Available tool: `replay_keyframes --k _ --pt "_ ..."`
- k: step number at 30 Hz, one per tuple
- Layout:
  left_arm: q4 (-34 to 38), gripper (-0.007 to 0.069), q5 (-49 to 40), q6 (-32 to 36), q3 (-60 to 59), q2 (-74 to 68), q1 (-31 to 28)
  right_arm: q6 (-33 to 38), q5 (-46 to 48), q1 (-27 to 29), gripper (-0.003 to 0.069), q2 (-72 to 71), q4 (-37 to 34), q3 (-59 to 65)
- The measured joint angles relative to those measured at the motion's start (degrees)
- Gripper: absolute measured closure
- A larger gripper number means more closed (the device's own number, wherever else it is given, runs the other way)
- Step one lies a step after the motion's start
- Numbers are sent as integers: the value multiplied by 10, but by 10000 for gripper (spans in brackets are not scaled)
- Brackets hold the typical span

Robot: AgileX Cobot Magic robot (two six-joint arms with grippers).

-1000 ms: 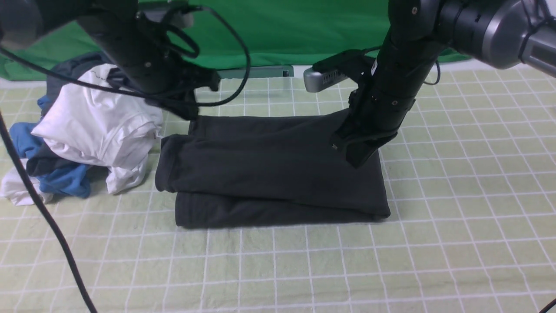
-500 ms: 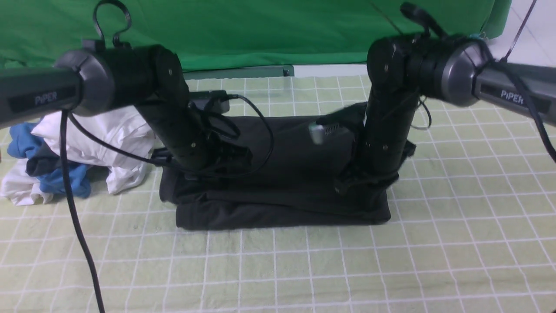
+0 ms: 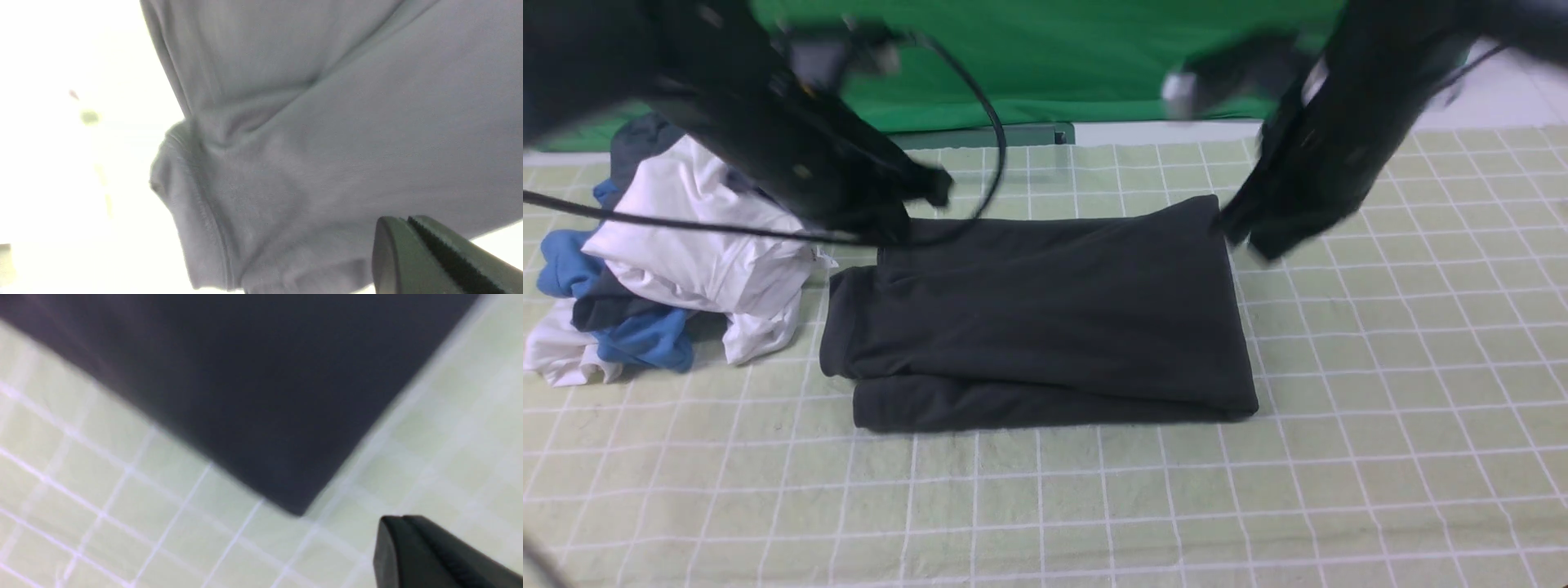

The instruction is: Fold a long-sleeved shirt over a green coffee tablecloth.

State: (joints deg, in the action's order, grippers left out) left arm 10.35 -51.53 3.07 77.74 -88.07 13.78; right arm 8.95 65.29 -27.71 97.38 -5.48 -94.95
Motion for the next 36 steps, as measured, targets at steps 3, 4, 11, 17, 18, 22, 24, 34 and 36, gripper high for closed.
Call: replay_keyframes --k 3,4,11,17,18,22,24,34,36 --pt "-2 613 -5 -4 -9 89 0 -6 -34 2 657 -95 7 3" --pt "-2 613 -5 -4 -11 103 0 -7 -37 2 657 -102 7 3" --pt "0 613 34 -5 -111 344 0 -9 -209 2 657 -374 11 133" --pt "-10 613 98 -46 -256 539 0 -8 -406 2 657 -584 18 363" --pt "-13 613 118 -57 -287 572 0 -8 -443 2 657 -617 20 406" --pt "-16 613 200 -72 -416 692 0 -25 -582 2 657 -739 22 573" --pt "-16 613 236 -74 -465 731 0 -37 -624 2 657 -782 22 628" --pt "-13 613 349 -74 -584 784 0 -50 -744 2 627 -875 23 722" --pt "-13 613 359 -74 -585 785 0 -51 -746 2 608 -875 23 722"
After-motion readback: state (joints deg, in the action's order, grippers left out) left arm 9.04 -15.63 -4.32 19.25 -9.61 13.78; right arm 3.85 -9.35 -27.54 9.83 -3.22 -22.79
